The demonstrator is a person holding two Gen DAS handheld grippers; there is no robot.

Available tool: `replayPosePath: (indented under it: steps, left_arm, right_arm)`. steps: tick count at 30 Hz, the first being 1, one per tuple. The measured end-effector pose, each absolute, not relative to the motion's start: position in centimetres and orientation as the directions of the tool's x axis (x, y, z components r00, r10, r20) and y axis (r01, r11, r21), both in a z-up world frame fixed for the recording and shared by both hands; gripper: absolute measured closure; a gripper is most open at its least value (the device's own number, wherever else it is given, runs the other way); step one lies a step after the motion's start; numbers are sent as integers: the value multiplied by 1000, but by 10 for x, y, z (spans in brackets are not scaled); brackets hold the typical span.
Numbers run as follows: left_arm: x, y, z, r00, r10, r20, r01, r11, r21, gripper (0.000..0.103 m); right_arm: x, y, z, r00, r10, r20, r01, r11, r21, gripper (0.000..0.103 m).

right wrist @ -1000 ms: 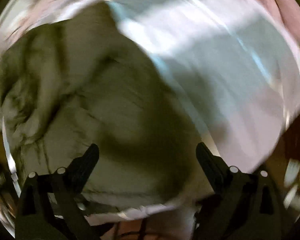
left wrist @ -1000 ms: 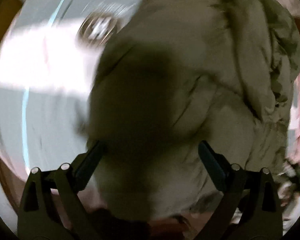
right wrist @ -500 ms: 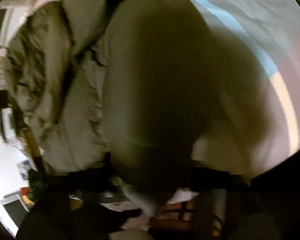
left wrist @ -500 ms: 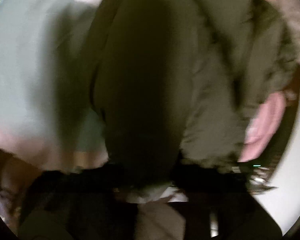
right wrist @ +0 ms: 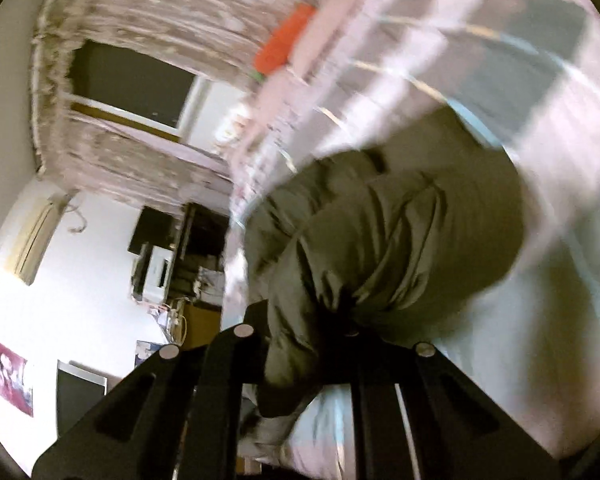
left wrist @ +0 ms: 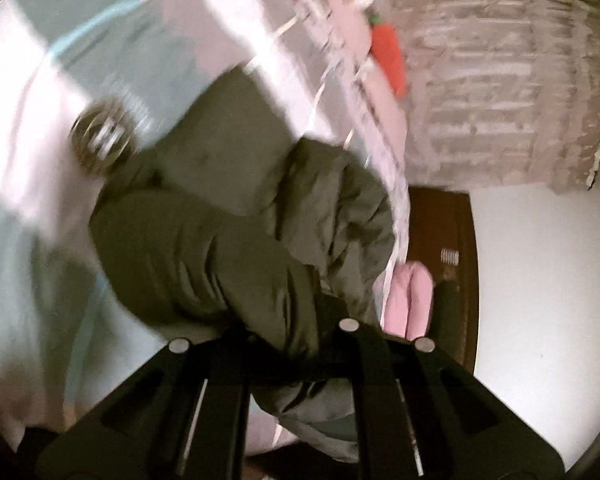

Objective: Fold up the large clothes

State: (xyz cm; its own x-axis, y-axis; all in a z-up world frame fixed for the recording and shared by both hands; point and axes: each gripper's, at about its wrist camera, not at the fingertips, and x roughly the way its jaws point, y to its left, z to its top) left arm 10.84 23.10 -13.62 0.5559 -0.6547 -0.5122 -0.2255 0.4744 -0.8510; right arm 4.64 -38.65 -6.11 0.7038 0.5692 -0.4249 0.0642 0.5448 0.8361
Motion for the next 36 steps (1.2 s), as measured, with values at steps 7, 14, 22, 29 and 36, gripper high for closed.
replayPosePath:
  steps: [7, 14, 22, 29, 36]
  left_arm:
    - [206, 206, -102, 644, -551, -530, -281, 474, -835, 94]
    - [270, 191, -151, 639, -505, -581, -410, 415, -812, 93]
    - [291, 185, -194, 606, -491, -626, -489, 391, -780, 91]
    - [288, 193, -187, 637, -478, -604, -487, 358, -797, 83]
    - [270, 209, -160, 768, -378, -517, -425, 304, -853, 74]
  right_arm:
    - [151, -404, -50, 771, 505, -388, 85, 522, 848, 91]
    - [240, -418, -123, 719, 442, -536, 261, 543, 798, 88]
    - [263, -459, -151, 748, 487, -451, 271, 396, 877, 52]
    - [230, -493, -99, 869, 274, -412, 237, 500, 833, 25]
    - [252, -292, -80, 480, 545, -688, -188, 830, 526, 25]
